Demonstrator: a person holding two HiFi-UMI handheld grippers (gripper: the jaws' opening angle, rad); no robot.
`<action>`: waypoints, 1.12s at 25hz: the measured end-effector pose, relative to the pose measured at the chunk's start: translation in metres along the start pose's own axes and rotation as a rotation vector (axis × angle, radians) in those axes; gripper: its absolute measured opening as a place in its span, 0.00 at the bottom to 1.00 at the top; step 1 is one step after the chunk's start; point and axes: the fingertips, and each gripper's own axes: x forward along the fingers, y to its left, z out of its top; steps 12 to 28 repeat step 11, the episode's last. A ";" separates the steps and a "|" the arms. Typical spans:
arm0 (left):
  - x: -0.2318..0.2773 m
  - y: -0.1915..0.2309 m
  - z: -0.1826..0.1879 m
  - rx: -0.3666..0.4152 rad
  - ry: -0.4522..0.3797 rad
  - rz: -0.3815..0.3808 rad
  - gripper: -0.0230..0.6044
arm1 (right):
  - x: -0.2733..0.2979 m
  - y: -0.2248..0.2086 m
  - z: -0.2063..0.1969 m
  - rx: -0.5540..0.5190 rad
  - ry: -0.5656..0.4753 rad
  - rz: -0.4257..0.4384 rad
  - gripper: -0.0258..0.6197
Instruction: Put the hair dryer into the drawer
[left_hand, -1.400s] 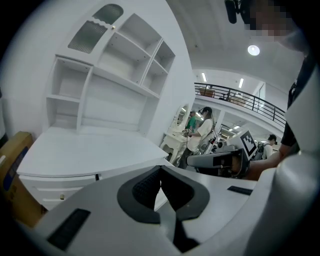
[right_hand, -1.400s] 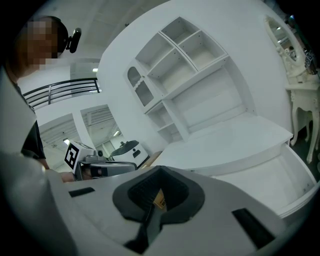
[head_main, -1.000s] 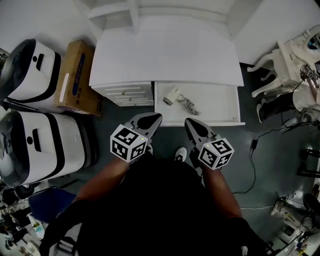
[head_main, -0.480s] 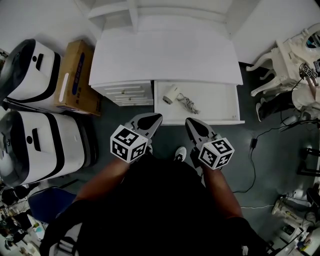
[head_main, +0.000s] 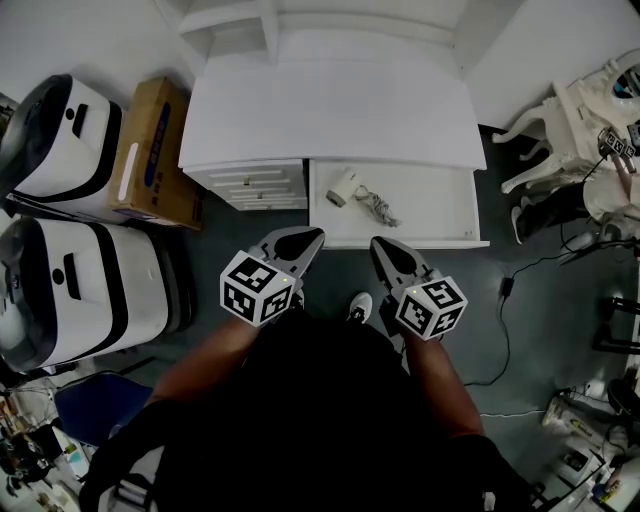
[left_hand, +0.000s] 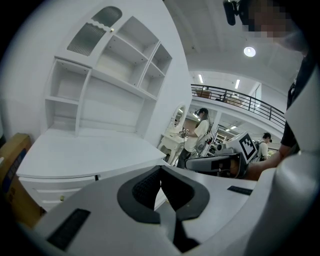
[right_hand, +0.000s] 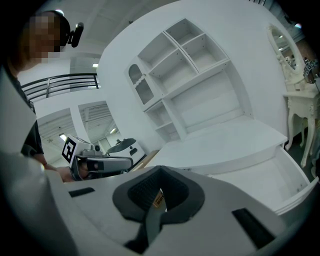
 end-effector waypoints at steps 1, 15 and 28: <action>0.000 0.000 0.000 0.000 0.000 0.000 0.05 | 0.000 0.000 -0.001 0.000 0.000 0.000 0.08; 0.000 0.000 0.000 0.003 -0.001 -0.006 0.05 | 0.000 0.001 -0.002 -0.005 -0.001 -0.002 0.08; 0.000 0.000 0.000 0.003 -0.001 -0.006 0.05 | 0.000 0.001 -0.002 -0.005 -0.001 -0.002 0.08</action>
